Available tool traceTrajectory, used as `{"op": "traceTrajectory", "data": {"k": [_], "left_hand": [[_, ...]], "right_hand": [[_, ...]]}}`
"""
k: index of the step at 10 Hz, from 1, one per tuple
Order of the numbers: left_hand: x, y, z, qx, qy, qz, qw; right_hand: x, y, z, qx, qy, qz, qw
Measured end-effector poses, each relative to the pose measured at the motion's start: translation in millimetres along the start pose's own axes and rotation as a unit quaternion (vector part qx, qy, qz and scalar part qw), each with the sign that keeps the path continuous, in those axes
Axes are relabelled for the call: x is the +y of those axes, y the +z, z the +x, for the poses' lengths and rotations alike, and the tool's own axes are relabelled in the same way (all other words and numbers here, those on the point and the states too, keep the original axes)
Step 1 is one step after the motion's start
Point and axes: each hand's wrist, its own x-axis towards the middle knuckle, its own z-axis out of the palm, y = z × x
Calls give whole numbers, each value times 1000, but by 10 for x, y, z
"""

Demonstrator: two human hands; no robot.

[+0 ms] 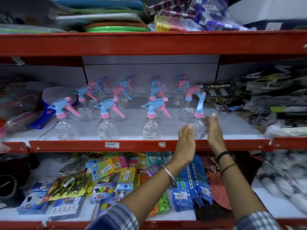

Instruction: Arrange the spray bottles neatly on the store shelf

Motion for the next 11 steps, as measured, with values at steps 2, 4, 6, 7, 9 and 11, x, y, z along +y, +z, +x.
{"op": "traceTrajectory", "data": {"k": [2, 4, 6, 7, 9, 11], "left_hand": [[72, 150, 31, 5, -20, 3, 1000], [53, 83, 188, 35, -27, -13, 999], [59, 22, 268, 10, -37, -14, 999], [59, 33, 268, 6, -23, -6, 1000], [45, -30, 262, 0, -13, 26, 1000], [91, -240, -63, 63, 92, 68, 991]], "right_hand": [[34, -52, -91, 28, -3, 6, 1000], [62, -11, -234, 90, -47, 11, 995], [23, 9, -338, 130, -90, 8, 987], [58, 28, -328, 142, -82, 11, 986], [95, 58, -329, 143, -93, -11, 985], [-144, 110, -514, 197, -181, -45, 963]]}}
